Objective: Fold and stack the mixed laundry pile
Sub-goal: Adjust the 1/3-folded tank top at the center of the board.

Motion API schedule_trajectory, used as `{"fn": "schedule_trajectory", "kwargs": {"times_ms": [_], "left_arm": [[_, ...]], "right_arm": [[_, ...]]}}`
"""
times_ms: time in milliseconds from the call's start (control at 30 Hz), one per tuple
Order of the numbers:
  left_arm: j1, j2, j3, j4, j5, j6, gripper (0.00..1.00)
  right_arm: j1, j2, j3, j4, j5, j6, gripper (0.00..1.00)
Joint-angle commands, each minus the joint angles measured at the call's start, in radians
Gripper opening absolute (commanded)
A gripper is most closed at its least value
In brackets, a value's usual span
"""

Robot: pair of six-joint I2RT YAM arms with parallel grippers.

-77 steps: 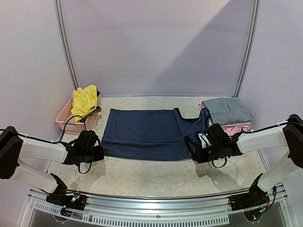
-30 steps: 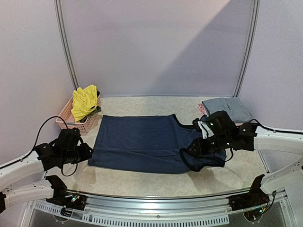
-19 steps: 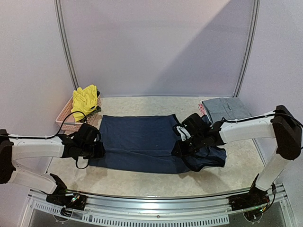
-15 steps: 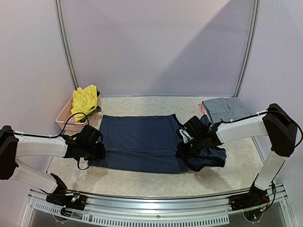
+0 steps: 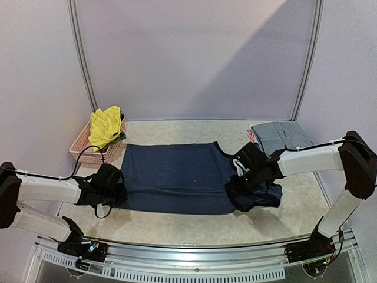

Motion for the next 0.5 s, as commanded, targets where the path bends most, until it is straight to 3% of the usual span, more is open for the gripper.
{"fn": "schedule_trajectory", "kwargs": {"times_ms": [0,67,167,233,333,467], "left_arm": [[-0.018,-0.098,0.038,-0.138,-0.055,0.029,0.27],[-0.018,-0.133,0.093,-0.187,-0.089,0.101,0.36],[-0.016,-0.173,0.151,-0.216,-0.135,0.186,0.64],[-0.015,-0.195,0.165,-0.195,-0.161,0.237,0.79],[0.004,-0.196,0.180,-0.131,-0.171,0.315,0.89],[0.031,-0.181,0.233,-0.154,-0.137,0.357,0.91]], "right_arm": [[-0.007,-0.095,0.062,-0.057,-0.015,-0.049,0.33],[-0.015,-0.098,0.121,-0.075,0.016,-0.068,0.42],[-0.044,-0.073,0.194,-0.059,0.060,-0.094,0.58],[-0.071,-0.025,0.255,-0.056,0.074,-0.115,0.61],[-0.119,0.052,0.362,-0.050,0.048,-0.147,0.63],[-0.186,0.209,0.512,-0.038,-0.049,-0.197,0.63]]}}
